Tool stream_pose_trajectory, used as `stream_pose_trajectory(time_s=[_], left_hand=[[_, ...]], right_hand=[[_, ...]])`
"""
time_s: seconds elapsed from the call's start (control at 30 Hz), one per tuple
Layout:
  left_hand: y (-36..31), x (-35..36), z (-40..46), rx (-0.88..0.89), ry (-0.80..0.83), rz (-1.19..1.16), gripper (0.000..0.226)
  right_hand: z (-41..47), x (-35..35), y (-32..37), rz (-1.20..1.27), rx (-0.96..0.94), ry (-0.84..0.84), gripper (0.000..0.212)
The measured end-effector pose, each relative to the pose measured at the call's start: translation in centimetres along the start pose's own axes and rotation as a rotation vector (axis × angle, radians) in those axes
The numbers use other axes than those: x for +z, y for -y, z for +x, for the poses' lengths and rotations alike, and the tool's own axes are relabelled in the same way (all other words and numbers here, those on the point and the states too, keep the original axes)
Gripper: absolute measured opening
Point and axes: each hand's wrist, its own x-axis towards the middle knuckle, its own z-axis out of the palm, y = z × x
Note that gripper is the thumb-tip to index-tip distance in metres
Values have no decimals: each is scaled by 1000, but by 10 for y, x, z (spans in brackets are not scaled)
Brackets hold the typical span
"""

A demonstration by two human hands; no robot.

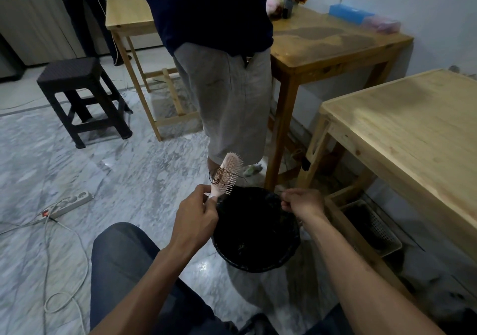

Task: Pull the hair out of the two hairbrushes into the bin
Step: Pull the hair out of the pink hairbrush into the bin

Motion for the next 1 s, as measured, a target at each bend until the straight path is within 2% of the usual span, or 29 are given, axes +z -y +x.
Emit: stream_pose_trajectory(time_s=[0.1, 0.17, 0.23, 0.3, 0.37, 0.43, 0.53, 0.63, 0.73, 0.8, 0.93, 1.0], left_hand=[[0, 1, -1, 4, 10, 11, 13], [2, 3, -1, 7, 25, 20, 12], [1, 5, -2, 13, 37, 25, 10], [0, 7, -3, 33, 52, 27, 9], [-3, 7, -6, 53, 66, 25, 9], [-4, 7, -6, 60, 64, 13, 11], [0, 5, -4, 72, 37, 23, 12], [3, 1, -1, 43, -1, 20, 12], [3, -3, 0, 3, -35, 19, 15], [2, -5, -1, -17, -47, 5, 15], [0, -2, -1, -7, -36, -1, 15], [0, 1, -1, 17, -20, 17, 12]], right_hand=[[-2, 12, 4, -257, -55, 132, 46], [-8, 22, 12, -272, -125, 155, 54], [-15, 32, 20, -201, -230, 184, 55], [-18, 40, 24, -105, -287, 309, 54], [-21, 44, 28, -27, -270, 455, 44], [-22, 45, 29, 29, -253, 521, 30], [-21, 44, 25, 56, -236, 470, 13], [-19, 38, 24, 91, -218, 336, 11], [-13, 26, 23, 181, -169, 121, 10], [-7, 21, 19, 152, -136, 46, 11], [-4, 22, 11, -96, -62, 165, 28], [-8, 28, 13, -173, -107, 187, 37]])
